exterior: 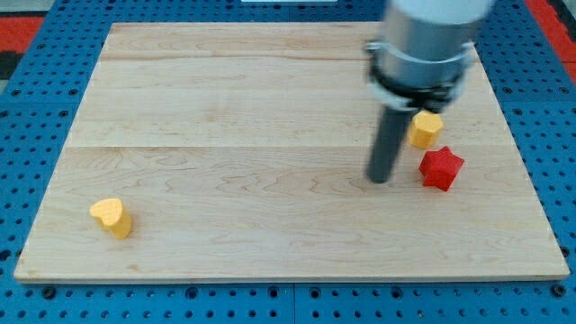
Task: Move your arm towards the yellow heart
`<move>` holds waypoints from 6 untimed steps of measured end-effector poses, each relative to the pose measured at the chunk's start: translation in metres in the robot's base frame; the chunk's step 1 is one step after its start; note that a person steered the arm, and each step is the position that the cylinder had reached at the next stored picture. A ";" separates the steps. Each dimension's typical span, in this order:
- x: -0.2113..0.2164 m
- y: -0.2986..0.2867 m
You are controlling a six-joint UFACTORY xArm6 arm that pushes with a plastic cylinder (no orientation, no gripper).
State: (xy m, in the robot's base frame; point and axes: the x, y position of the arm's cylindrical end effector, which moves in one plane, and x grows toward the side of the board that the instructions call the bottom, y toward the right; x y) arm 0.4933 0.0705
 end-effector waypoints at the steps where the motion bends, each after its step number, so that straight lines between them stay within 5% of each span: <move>1: 0.001 -0.081; 2: 0.000 -0.128; 4: -0.069 -0.159; 6: -0.052 -0.309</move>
